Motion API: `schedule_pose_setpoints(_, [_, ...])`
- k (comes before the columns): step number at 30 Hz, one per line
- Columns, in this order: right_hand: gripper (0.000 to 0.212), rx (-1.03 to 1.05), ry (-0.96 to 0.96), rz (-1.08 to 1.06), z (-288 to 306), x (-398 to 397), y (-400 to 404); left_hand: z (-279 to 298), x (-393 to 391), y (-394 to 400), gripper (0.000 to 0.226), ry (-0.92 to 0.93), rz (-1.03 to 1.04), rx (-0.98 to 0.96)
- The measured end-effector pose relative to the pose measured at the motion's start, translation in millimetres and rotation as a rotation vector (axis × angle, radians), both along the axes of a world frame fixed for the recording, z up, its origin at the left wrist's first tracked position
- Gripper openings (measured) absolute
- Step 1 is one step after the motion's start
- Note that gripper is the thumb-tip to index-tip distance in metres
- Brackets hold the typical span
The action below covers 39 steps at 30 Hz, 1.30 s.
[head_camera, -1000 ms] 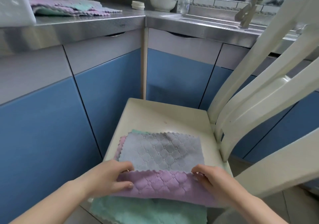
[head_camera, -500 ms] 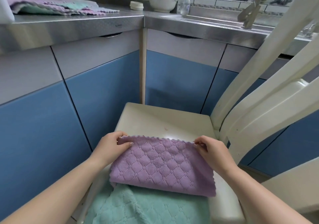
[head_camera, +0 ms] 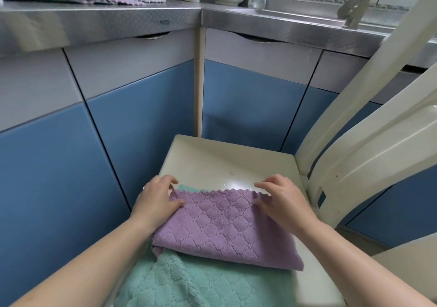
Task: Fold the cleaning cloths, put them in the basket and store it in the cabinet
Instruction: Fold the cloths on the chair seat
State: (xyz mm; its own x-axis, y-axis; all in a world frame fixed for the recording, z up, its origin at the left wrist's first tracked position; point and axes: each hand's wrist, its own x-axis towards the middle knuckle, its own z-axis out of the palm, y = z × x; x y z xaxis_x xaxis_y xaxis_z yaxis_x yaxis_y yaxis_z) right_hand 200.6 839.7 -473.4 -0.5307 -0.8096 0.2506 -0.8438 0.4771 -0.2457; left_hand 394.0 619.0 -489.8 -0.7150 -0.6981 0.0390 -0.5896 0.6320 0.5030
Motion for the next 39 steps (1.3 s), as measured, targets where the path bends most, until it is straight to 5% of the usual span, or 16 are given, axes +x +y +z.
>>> schedule_pose_setpoints(3, [0.029,-0.031,0.061,0.246,7.8,34.9,-7.2,20.6,13.9,23.6,0.026,0.059,-0.128,-0.137])
schedule_pose_setpoints(5, [0.033,0.065,0.027,0.341,5.9,56.4,-10.5,32.5,27.1,48.2,0.017,-0.051,-0.257,-0.048])
schedule_pose_setpoints(10, [0.065,0.353,-0.062,0.332,-8.5,76.7,-6.0,28.0,47.4,87.4,0.013,-0.151,-0.232,0.692])
schedule_pose_setpoints(12, [0.067,0.397,0.001,0.312,-15.9,86.6,-3.5,14.4,52.0,90.4,0.018,-0.131,-0.226,0.59])
schedule_pose_setpoints(16, [0.056,0.314,0.104,0.212,-38.4,91.5,-4.5,3.3,58.4,106.8,0.078,-0.347,-0.432,0.075])
schedule_pose_setpoints(19, [0.05,0.295,0.142,0.117,-42.6,85.3,-11.4,2.0,52.0,115.3,0.07,-0.508,-0.462,-0.083])
schedule_pose_setpoints(25, [0.035,0.234,0.041,-0.036,-39.1,58.2,-34.5,-9.8,-6.6,80.9,0.065,-0.45,-0.368,-0.087])
schedule_pose_setpoints(30, [0.015,0.134,0.009,-0.127,-37.6,29.5,-39.7,-1.1,-60.4,54.9,0.036,-0.109,-0.059,0.118])
schedule_pose_setpoints(35, [0.023,0.042,-0.094,-0.12,-33.3,33.3,-50.2,-5.0,-96.2,53.0,0.036,0.61,0.398,1.19])
schedule_pose_setpoints(39, [0.03,0.111,-0.187,-0.102,-25.2,30.9,-50.8,-20.4,-113.8,59.8,0.072,0.814,0.658,1.051])
